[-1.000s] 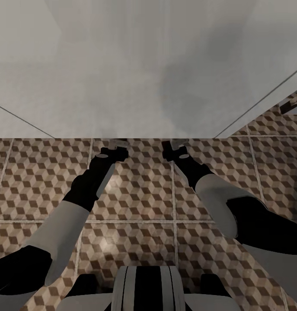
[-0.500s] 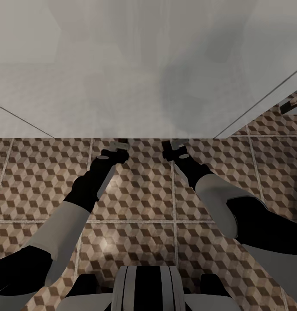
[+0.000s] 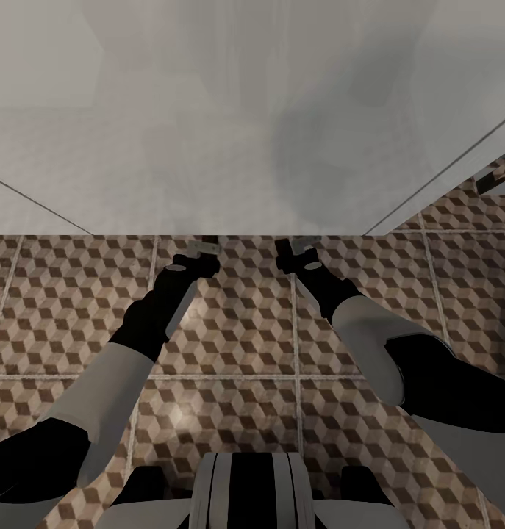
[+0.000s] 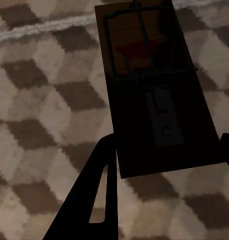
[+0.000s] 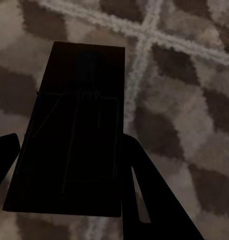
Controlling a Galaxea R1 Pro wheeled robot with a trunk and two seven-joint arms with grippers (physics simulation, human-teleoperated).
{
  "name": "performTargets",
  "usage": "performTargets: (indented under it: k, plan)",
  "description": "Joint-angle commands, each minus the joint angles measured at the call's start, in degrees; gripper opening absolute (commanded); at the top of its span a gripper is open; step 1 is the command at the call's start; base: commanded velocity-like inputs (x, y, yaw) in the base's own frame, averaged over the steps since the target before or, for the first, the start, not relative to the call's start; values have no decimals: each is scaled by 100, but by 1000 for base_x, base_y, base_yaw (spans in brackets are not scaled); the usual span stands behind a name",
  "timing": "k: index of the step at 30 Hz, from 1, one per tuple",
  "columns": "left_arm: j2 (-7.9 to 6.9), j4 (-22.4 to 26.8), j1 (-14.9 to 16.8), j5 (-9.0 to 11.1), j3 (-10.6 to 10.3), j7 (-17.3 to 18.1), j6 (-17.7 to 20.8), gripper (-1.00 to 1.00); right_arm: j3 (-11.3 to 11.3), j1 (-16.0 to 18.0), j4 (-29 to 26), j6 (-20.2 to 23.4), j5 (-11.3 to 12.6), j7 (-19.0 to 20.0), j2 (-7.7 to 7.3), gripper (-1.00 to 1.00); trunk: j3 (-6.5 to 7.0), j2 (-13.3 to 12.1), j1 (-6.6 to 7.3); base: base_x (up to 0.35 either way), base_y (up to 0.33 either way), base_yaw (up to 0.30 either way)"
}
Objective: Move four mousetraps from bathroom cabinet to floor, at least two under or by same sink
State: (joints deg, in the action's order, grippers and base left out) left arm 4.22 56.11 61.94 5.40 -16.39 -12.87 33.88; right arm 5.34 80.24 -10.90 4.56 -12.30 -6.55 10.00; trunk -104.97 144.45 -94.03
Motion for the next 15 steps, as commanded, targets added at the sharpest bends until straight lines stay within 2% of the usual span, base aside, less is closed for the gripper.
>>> performTargets:
  k: [1,10,13,15]
  plan:
    - [-2,6,4,48,-13,-42,23,-100,37,1,-9,21,-28,-22,0,-100,-3,1,1,0,0,0]
    - [-1,-41,3,48,-13,-41,13,-100,34,1,-9,-23,-27,-22,0,-100,-3,1,1,0,0,0]
    - [-1,-116,2,48,-13,-40,-125,-100,31,1,-5,-25,-27,-22,0,-100,-3,1,1,0,0,0]
    - [3,-241,2,48,-13,-40,-378,-100,30,1,-1,-25,-27,-22,0,-100,-3,1,1,0,0,0]
